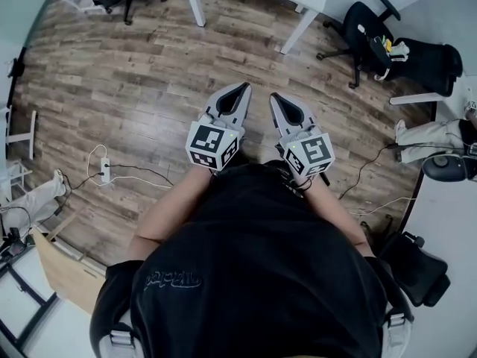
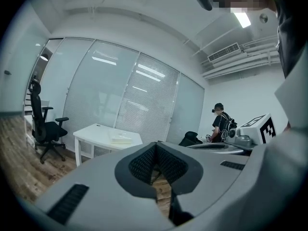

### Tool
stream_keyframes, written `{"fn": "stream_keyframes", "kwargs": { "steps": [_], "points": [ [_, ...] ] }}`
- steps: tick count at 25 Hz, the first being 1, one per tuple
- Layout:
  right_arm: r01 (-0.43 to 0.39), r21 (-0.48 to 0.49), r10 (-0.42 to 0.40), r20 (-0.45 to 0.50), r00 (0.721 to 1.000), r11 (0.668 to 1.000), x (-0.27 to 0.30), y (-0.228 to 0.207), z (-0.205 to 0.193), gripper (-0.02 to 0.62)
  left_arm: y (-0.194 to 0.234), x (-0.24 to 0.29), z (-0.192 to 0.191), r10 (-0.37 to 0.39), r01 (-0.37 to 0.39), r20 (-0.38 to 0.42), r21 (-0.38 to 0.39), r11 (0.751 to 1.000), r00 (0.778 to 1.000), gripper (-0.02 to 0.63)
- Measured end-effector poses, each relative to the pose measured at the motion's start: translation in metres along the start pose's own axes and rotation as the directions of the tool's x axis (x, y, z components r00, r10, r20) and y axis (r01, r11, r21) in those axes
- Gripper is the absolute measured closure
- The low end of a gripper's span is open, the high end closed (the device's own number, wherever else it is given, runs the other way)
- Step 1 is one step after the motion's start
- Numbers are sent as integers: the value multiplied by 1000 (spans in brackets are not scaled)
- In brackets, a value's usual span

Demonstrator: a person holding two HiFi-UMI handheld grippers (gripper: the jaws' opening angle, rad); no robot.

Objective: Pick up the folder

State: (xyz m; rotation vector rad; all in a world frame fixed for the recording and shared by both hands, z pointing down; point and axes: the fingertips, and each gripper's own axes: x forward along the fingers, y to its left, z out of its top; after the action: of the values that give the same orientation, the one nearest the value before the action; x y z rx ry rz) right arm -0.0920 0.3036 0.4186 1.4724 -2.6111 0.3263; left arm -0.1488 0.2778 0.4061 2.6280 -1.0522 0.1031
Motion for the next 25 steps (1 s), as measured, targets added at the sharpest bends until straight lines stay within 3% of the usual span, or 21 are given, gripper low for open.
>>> {"fn": "stream_keyframes", "kwargs": {
  "steps": [15,25],
  "points": [
    [-16,-2,16,41,999,1000,51,-27,21,574,36,31,16,17,-17,-13,26,1000,1000,592],
    [-35,4,35,39,999,999,71,-96,28,574,42,101,22,44,-44,-21,17,999,999,592]
  ]
}}
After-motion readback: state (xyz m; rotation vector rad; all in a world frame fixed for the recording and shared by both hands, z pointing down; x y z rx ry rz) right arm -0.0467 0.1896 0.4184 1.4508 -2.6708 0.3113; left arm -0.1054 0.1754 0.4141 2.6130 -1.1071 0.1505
